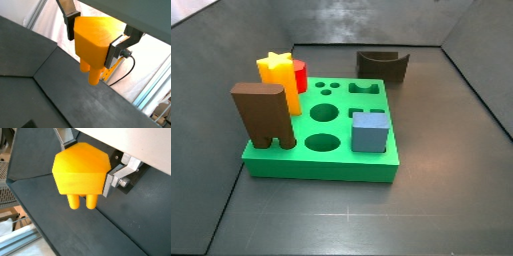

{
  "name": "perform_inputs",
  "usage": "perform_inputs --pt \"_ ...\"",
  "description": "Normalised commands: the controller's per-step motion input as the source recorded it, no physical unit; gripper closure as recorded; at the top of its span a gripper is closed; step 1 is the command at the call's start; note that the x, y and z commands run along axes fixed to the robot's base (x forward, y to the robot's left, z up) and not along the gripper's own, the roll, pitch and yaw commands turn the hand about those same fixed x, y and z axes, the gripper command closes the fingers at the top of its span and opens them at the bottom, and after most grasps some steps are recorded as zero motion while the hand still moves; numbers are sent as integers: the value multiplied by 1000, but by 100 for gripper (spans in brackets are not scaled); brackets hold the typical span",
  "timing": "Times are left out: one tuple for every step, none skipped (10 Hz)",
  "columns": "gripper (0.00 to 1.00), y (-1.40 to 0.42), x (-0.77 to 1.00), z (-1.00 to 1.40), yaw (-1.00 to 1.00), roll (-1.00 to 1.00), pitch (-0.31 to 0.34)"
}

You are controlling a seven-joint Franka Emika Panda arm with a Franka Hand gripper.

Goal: Pick up the 3 prong object. Move up. Place the 3 prong object on the fixture. Regrasp the 3 prong object. Move to above the board. Insert the 3 prong object.
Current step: Move to above the board.

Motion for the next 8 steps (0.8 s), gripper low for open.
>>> perform_inputs --pt "100 21 -62 366 -45 -83 -19" --pt "100 16 -55 187 -46 -82 -4" --pt "100 -1000 -360 198 -67 -1000 -10" --pt "100 -1000 -361 206 -67 -1000 -14" --pt "100 -1000 -379 218 -69 -1000 -18" --pt "100 -1000 -389 206 -71 -1000 -25" --pt "100 -1000 -401 215 -74 -1000 -27" --pt "100 -1000 -412 219 -76 -1000 -27"
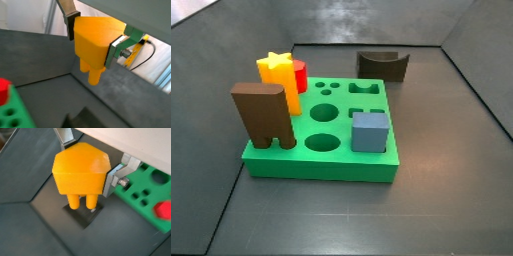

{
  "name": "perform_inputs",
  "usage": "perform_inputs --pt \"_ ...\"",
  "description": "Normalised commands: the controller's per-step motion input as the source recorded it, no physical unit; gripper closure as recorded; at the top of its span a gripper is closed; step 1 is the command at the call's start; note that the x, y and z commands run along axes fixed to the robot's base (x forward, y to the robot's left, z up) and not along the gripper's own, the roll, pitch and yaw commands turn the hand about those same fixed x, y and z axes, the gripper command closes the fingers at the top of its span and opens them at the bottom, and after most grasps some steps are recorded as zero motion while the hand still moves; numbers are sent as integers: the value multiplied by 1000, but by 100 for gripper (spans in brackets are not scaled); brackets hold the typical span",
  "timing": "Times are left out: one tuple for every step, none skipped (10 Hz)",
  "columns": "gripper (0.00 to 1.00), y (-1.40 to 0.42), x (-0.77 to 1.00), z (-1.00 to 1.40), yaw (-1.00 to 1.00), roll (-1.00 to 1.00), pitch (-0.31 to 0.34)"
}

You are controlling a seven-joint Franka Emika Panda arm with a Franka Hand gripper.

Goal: Pick up the 3 prong object. Move up. Place the 3 prong object on the fixture. Regrasp the 3 prong object. Move to above the board. Insert the 3 prong object.
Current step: Move to above the board, then insert the 3 prong object.

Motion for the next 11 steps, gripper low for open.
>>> perform_inputs --pt "100 -1000 -422 217 -76 -1000 -29" --pt "100 -1000 -448 225 -76 -1000 -33" --pt "100 -1000 -471 228 -75 -1000 -40" --pt "100 -1000 -510 233 -71 -1000 -57" --pt "100 -900 -499 218 -68 -1000 -78" --pt "100 -484 -335 124 -42 -758 -91" --pt "100 -324 -258 86 -35 -621 -92" --pt "100 -140 -154 40 -20 -397 -75" --pt "100 -77 -109 29 -14 -272 -61" --pt "100 3 -51 -40 0 26 0" --pt "100 57 -46 -391 -146 113 34"
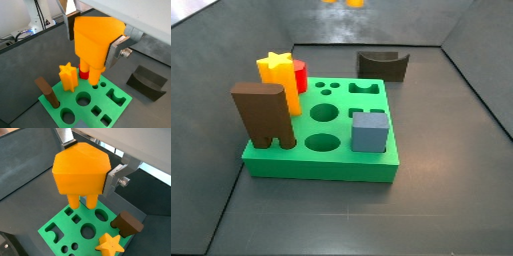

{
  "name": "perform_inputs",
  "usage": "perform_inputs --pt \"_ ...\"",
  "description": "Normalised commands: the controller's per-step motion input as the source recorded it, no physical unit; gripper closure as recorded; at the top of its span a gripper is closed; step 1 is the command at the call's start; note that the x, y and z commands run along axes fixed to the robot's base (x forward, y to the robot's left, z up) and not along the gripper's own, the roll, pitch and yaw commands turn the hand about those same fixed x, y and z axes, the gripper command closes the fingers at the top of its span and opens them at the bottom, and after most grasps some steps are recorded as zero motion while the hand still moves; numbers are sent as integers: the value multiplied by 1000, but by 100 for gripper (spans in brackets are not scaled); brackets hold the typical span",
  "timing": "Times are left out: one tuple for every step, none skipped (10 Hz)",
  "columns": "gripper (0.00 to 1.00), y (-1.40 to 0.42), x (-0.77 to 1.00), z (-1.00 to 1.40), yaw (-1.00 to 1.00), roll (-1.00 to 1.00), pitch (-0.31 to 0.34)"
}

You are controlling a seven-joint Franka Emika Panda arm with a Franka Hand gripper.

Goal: Pick up the 3 prong object. Move up. Place the 3 prong object on the fixture. Regrasp the 3 prong object. Move to above the board. Insert the 3 prong object.
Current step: Insert the 3 prong object.

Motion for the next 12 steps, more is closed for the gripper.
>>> perform_inputs --pt "100 40 0 -597 -146 67 9" --pt "100 80 6 -634 -54 0 0" --pt "100 234 94 -537 0 46 34" --pt "100 386 0 -454 -14 46 40" --pt "100 466 -6 -386 -174 1 66" --pt "100 489 -111 -337 -411 -9 47" --pt "100 449 -160 -317 -494 -33 23" --pt "100 426 -154 -251 -469 -70 0" --pt "100 426 -180 -249 -414 -124 0" --pt "100 426 -209 -237 -343 -191 -23" --pt "100 409 -309 -314 -349 -184 -53" --pt "100 354 -383 -314 -331 -230 -130"
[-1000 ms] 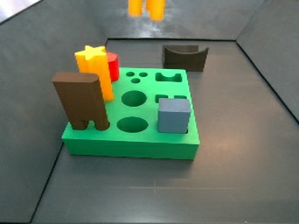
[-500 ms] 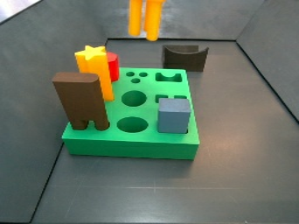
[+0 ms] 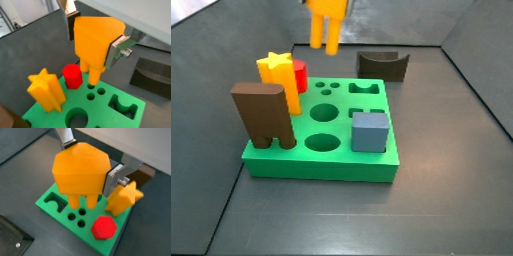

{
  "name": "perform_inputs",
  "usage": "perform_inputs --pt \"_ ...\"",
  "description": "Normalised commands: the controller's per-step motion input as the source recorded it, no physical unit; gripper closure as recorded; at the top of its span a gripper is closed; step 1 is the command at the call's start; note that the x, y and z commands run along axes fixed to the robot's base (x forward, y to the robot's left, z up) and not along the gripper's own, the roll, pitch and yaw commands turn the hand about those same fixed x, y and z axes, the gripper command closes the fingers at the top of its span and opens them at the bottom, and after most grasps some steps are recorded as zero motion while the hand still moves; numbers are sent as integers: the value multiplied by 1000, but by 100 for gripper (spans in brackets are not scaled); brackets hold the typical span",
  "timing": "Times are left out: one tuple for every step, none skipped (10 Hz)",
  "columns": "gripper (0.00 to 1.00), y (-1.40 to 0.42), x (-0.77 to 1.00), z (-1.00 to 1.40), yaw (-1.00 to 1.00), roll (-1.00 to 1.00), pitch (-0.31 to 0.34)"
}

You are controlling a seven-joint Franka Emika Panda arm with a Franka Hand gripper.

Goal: Pick up the 3 prong object. Move up. Place the 3 prong object on the fixture. Regrasp the 3 prong object. Move to above the board. Insert the 3 prong object.
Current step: Insert the 3 prong object.

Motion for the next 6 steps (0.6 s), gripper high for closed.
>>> perform_inputs --pt "100 254 -366 -223 -331 -327 -263" --pt "100 166 -246 -97 -363 -394 -354" --pt "100 94 -66 -20 -434 -431 -363" --pt "100 26 0 0 -569 -391 -309" --pt "100 89 231 -71 -709 -223 -124" --pt "100 129 303 -277 -766 0 7"
